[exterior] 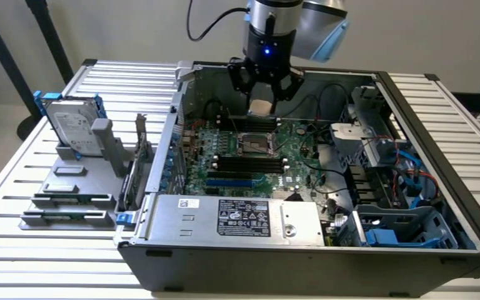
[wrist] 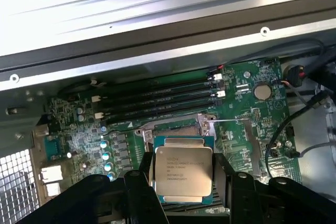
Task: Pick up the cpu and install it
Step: 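Place the cpu into insertion slot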
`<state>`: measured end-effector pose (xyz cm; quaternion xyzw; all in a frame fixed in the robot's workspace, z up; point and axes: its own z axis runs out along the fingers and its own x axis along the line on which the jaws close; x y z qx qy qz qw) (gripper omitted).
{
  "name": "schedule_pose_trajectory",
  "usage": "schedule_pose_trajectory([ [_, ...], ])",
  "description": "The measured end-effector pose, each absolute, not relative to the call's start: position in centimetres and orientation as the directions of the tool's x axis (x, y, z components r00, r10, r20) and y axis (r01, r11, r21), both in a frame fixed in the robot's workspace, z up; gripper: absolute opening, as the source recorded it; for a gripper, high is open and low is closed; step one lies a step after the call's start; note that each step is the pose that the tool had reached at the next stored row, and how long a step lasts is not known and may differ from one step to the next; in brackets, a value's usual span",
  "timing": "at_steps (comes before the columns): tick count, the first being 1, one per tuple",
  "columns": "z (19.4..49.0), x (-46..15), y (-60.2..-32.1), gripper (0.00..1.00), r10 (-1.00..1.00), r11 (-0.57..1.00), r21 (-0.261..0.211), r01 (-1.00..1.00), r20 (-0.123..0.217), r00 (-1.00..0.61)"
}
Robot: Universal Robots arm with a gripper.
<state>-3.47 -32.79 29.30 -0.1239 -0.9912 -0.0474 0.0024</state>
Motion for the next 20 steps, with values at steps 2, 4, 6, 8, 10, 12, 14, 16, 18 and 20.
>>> schedule_pose_trajectory([
  [2,29.21,-3.47,-32.79,0.55,0.281,0.955,0.093,0.281,0.016,-0.960],
  [4,29.13,-3.46,-32.79,0.55,0.314,0.945,0.093,0.315,0.016,-0.949],
  [6,29.04,-3.46,-32.79,0.55,0.350,0.932,0.093,0.350,0.016,-0.936],
  [8,28.90,-3.46,-32.79,0.55,0.402,0.911,0.093,0.402,0.016,-0.915],
  [10,28.77,-3.46,-32.79,0.55,0.450,0.888,0.093,0.450,0.016,-0.893],
  [12,28.68,-3.47,-32.79,0.55,0.482,0.872,0.093,0.481,0.016,-0.876],
  [14,28.60,-3.47,-32.79,0.55,0.513,0.854,0.093,0.512,0.016,-0.858],
  [16,28.51,-3.46,-32.79,0.55,0.544,0.835,0.093,0.543,0.016,-0.839],
  [18,28.41,-3.46,-32.79,0.55,0.575,0.814,0.093,0.574,0.016,-0.818],
  [20,28.33,-3.46,-32.79,0.55,0.604,0.793,0.093,0.603,0.016,-0.797],
])
